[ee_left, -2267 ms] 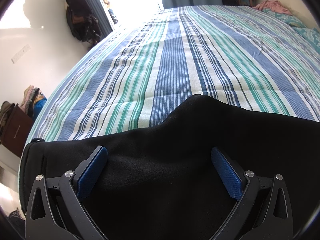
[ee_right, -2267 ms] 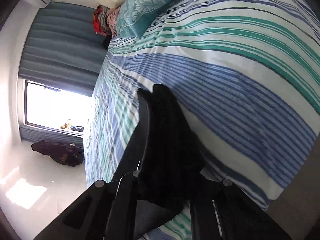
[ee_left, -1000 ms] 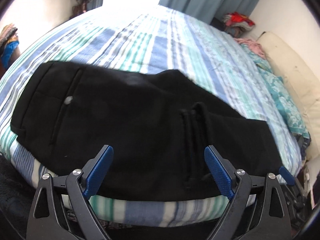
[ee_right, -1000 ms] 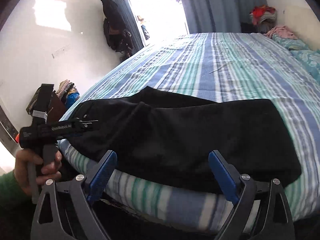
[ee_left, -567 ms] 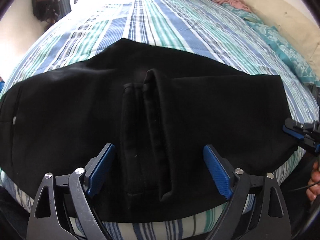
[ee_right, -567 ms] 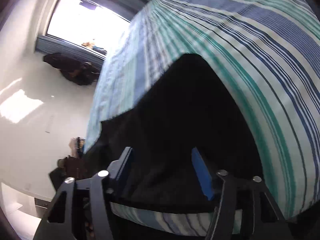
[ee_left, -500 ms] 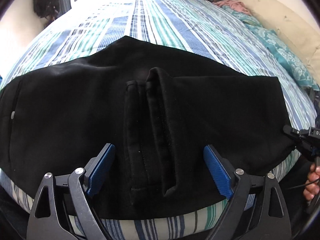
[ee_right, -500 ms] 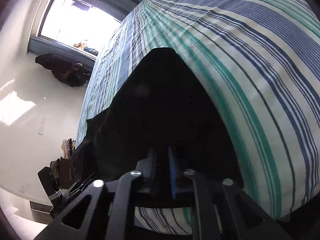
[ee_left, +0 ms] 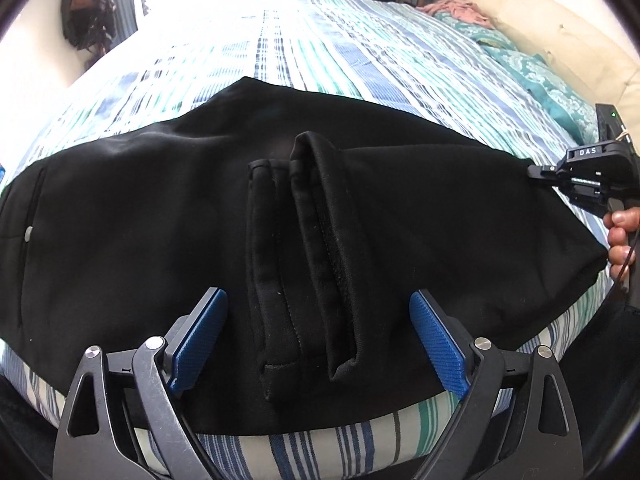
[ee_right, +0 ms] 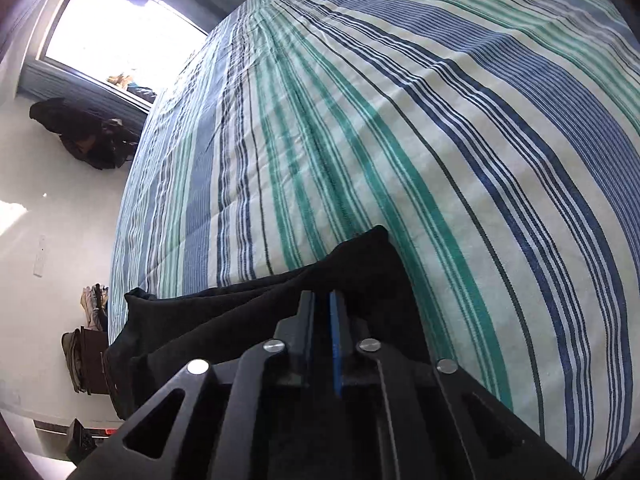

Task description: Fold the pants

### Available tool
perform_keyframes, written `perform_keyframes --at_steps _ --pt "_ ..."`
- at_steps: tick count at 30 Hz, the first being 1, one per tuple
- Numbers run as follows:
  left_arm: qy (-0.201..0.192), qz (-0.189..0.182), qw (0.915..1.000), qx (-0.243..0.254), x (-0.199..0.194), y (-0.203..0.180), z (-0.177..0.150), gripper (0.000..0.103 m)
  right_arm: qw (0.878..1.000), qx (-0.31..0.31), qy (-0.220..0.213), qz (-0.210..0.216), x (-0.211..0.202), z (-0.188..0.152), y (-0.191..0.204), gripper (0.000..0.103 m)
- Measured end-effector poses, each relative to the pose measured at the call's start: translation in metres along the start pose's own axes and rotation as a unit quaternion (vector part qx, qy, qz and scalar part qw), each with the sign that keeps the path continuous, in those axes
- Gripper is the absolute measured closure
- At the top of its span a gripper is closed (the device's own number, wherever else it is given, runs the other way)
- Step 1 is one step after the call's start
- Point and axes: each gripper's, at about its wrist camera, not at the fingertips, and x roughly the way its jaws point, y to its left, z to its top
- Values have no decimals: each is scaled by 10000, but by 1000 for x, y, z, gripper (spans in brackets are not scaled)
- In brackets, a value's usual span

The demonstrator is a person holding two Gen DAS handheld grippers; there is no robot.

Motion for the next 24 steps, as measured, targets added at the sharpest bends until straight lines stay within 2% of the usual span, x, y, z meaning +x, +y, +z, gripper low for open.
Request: perform_keyframes --at_steps 1,4,7,9,11,12,14,17,19,22,24 --pt "-6 -8 10000 -6 0 0 0 10 9999 59 -41 91 -4 -4 -4 103" --pt "-32 -8 10000 -2 1 -1 -1 9 9988 -239 -416 -84 -36 -20 9 89" --pt "-55 7 10000 21 1 -2 -1 8 9959 -676 -598 72 -67 -55 19 88" --pt "-68 -8 10000 25 1 -2 -1 8 9943 -887 -572 -117 -73 -84 19 87" --pt "-61 -10 10000 41 1 -2 -2 8 9935 -969 -343 -485 -64 -112 6 87" --pt "-61 -6 10000 48 1 -2 -2 8 9940 -913 -425 -418 -69 -125 -4 87" --pt "-61 -13 10000 27 0 -2 -2 8 9943 -739 -676 -356 -86 -129 -3 87" --pt "-73 2 10000 29 0 -2 -3 8 9824 -1307 -1179 -620 -108 -138 18 86" --pt "-82 16 10000 31 0 -3 -4 8 9807 -1523 -1057 -619 -104 -145 25 85" --pt "-85 26 9999 77 0 -3 -4 7 9825 -1522 -566 -915 -75 -146 19 82" --pt "-41 -9 10000 75 -2 -2 -4 7 9846 -1405 -672 -796 -77 -144 13 82"
